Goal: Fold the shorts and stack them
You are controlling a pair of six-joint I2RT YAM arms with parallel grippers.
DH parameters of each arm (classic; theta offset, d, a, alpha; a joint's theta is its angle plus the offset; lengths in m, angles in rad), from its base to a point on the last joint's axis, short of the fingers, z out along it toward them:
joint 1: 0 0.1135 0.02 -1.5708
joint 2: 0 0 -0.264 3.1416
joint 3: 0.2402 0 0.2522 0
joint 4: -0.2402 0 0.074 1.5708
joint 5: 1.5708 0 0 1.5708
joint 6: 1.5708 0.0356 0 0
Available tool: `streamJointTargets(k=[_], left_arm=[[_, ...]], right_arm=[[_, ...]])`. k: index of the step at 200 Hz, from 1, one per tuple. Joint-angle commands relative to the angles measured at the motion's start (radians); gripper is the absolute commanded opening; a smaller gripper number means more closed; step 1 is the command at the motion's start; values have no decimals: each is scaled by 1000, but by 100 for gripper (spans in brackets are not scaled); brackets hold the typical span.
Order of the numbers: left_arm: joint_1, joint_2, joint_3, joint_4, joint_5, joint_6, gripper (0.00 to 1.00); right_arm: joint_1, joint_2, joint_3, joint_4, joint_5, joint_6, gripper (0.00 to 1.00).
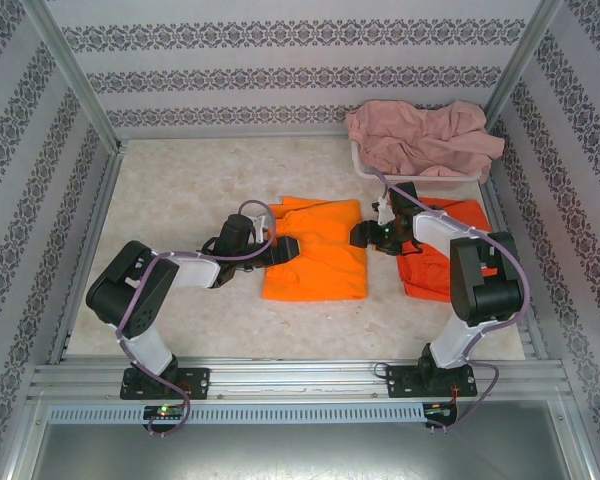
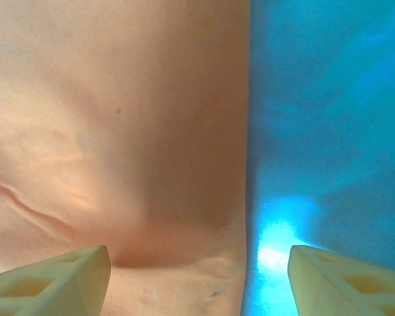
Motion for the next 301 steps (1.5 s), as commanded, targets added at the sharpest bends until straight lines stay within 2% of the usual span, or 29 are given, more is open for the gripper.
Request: streamJointTargets(k=[1, 61, 85, 92, 102, 133, 186, 205, 234, 301], left_arm=[[1, 56, -35, -103, -21, -19, 86], [1, 52, -35, -105, -20, -17, 86], [1, 37, -33, -108, -26, -21, 86], [1, 29, -30, -110, -28, -23, 86], [2, 15, -29, -112, -29, -26, 87], [2, -60, -27, -146, -55, -20, 88], [3, -186, -26, -237, -116, 25, 96], [2, -206, -33, -241, -124, 28, 100], [5, -221, -46, -238, -129, 24, 100], [5, -231, -66, -227, -132, 23, 100]], right_arm=[[13, 37, 28, -19, -12, -12, 68], [29, 76, 30, -7, -57, 6, 44], [43, 71, 39, -13, -48, 7, 26], [48, 65, 43, -20, -33, 7, 18], [51, 53, 49, -30, -9, 7, 0], [62, -11, 74, -107, 126, -24, 0], [67, -185, 189, -354, 385, -157, 0], [67, -204, 255, -460, 466, -212, 0], [58, -215, 350, -579, 604, -269, 0], [36, -227, 532, -708, 764, -364, 0]])
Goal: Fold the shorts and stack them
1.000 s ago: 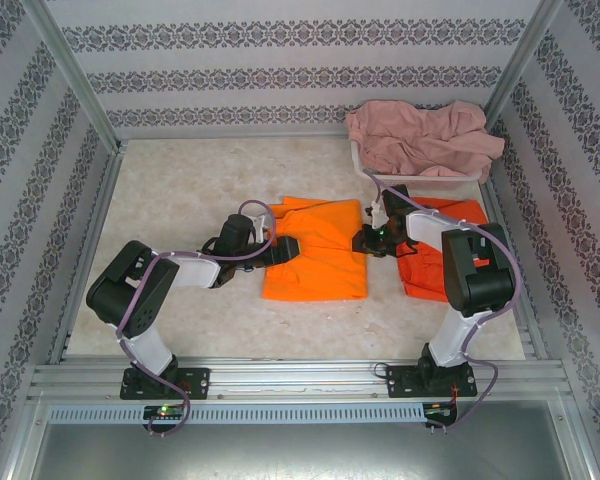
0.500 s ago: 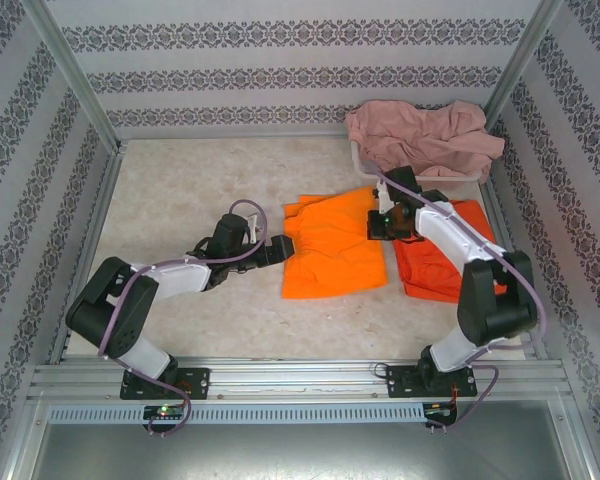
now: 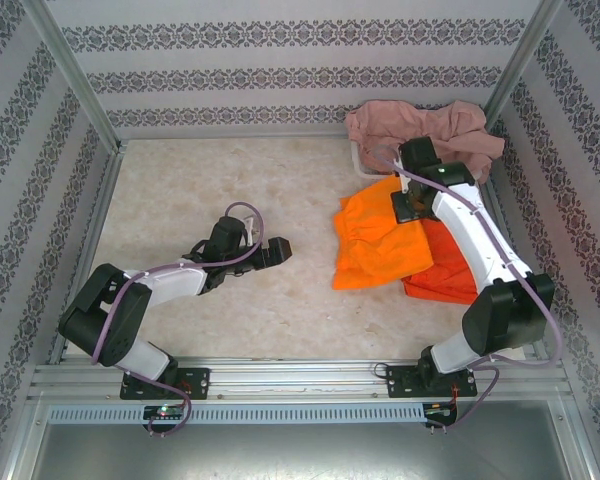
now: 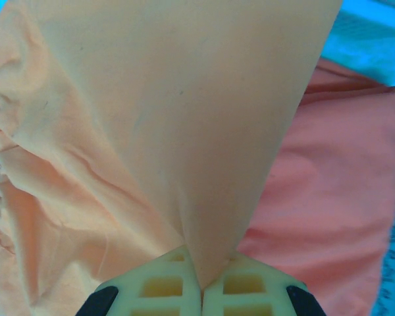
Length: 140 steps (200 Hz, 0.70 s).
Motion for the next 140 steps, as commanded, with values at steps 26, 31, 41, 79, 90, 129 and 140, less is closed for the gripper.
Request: streamJointTargets(k=[26, 31, 41, 79, 90, 129, 140], left_arm=[[6, -26, -27, -4, -17, 14, 100], [7, -25, -27, -4, -17, 15, 100], [8, -24, -27, -4, -15, 15, 100], [10, -27, -28, -7, -15, 17, 100], [11, -27, -28, -6, -16, 17, 100], [12, -19, -32, 2, -18, 15, 100], [12, -14, -31, 4, -17, 12, 100]], right_arm=[[-28, -26, 113, -123, 151, -105, 0], [-32, -25, 124, -131, 155, -111, 0], [-40, -24, 145, -148, 163, -121, 0], [-79, -24, 259, -214, 159, -136, 0], [-86, -24, 287, -229, 160, -136, 0], [-123, -14, 314, -233, 173, -164, 0], [-142, -5, 309, -227, 180, -174, 0]])
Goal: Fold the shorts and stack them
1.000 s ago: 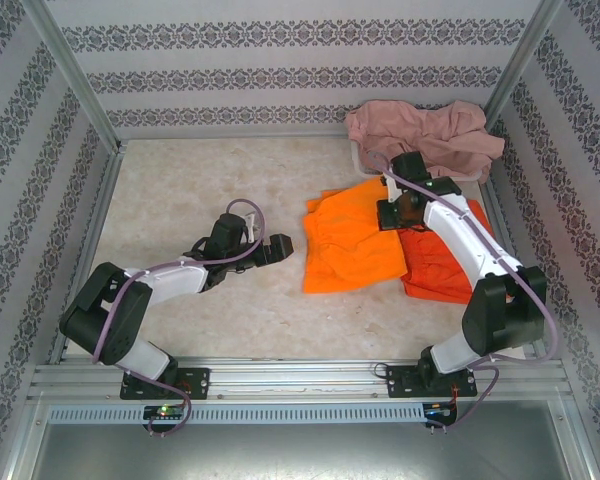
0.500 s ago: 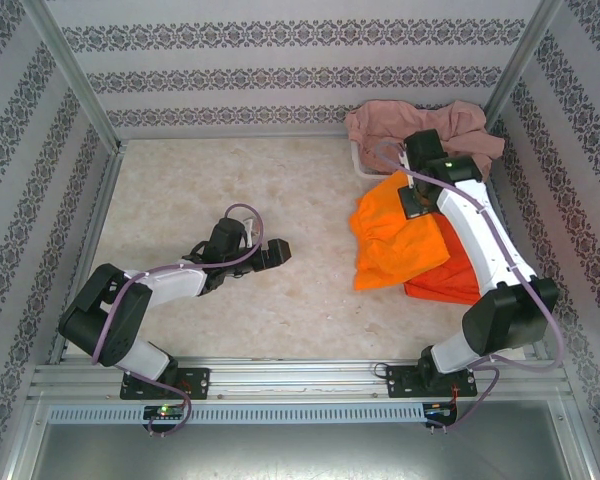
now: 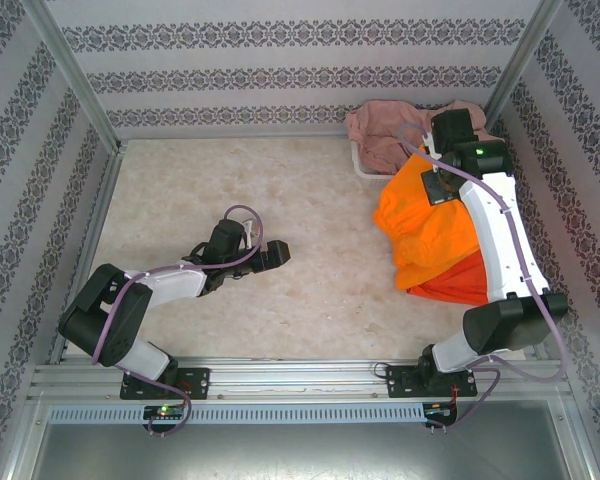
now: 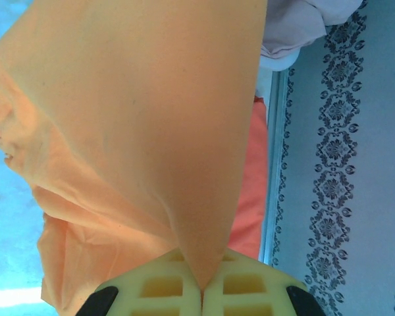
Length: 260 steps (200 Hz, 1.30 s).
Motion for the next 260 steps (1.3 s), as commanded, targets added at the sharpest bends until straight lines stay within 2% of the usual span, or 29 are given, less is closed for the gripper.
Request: streamJointTargets(k=[1, 46, 71, 95, 103, 112, 117, 123, 134, 144, 172, 179, 191, 214, 236, 260], left_arm=[[11, -14, -11, 4, -5, 11, 100], [13, -2, -11, 11, -1, 9, 100], [14, 6, -13, 18, 1, 6, 100], [14, 4, -20, 23, 0, 4, 100], [15, -1, -24, 26, -2, 3, 100], [17, -8, -30, 31, 1, -3, 100], [17, -14, -34, 37, 0, -6, 100], [17, -24, -40, 41, -2, -10, 100], [18, -40, -48, 48, -8, -16, 100], [19, -51, -55, 52, -13, -19, 100], [20, -75, -63, 53, -21, -14, 100], [19, -81, -64, 50, -24, -12, 100], [21, -88, -63, 43, -26, -9, 100], [21, -95, -66, 36, -27, -8, 100], [24, -101, -73, 36, -27, -8, 100], [29, -116, -84, 31, -26, -10, 100]], right_arm=[[-39, -4, 19, -10, 48, -35, 0], [-135, 29, -44, 83, 48, -83, 0], [-170, 47, -120, 162, 99, -119, 0], [-216, 78, -161, 210, 171, -120, 12], [-236, 88, -148, 205, 200, -95, 18], [-252, 90, -116, 200, 229, -44, 31], [-260, 83, -100, 204, 232, -16, 35], [-267, 67, -91, 215, 210, 11, 41], [-270, 23, -99, 262, 155, 39, 59], [-270, -26, -118, 316, 56, 76, 67], [-257, -111, -187, 518, -336, 237, 91], [-243, -98, -179, 541, -407, 269, 92], [-200, -44, -124, 537, -459, 292, 92], [-123, 89, -2, 532, -481, 285, 93], [-97, 248, 132, 515, -439, 273, 93], [-114, 414, 281, 491, -327, 245, 93]])
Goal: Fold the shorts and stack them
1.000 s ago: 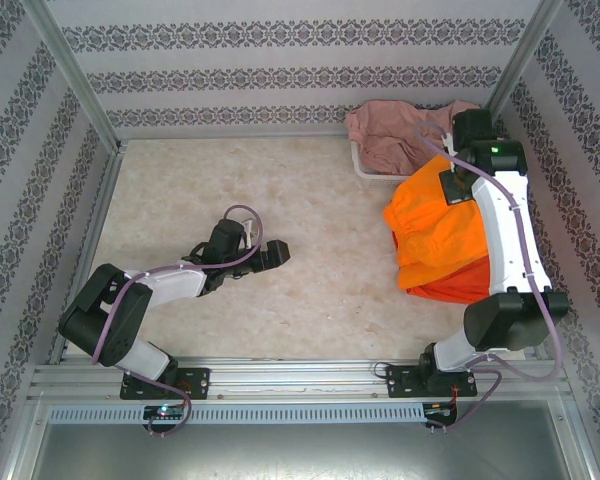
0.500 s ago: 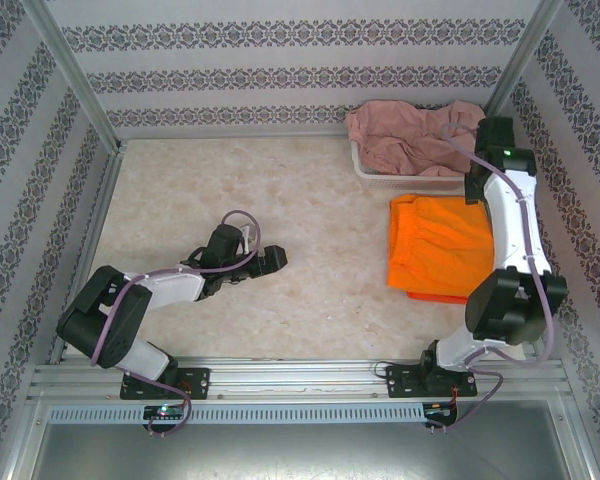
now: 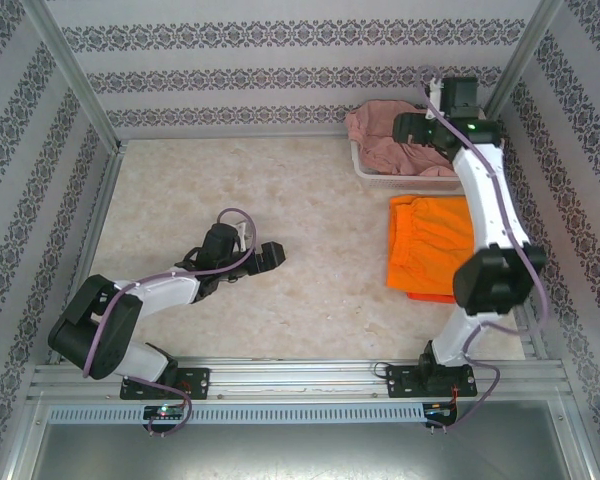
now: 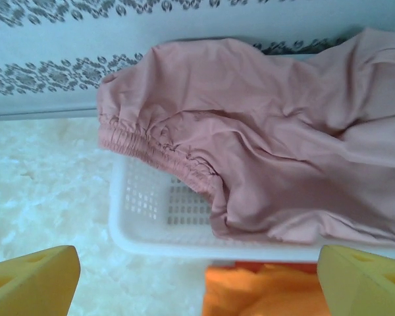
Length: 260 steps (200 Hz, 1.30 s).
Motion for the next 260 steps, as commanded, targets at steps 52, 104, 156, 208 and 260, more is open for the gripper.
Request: streamJointTargets(k=[52, 104, 156, 208, 260], left_arm=[[23, -36, -22, 8, -10, 4, 100], [29, -12, -15, 18, 11, -2, 100], [29, -9, -15, 10, 6, -4, 100], [30, -13, -22, 31, 7, -19, 100], [30, -57, -36, 19, 1, -20, 100]], right_arm=[[-128, 397, 317, -70, 154, 22, 92], [-186, 651, 547, -68, 152, 133, 92], [-209, 757, 607, -38, 73, 266, 64], [-256, 649, 451, 50, -100, 497, 1], [-244, 351, 207, 257, -171, 593, 0]])
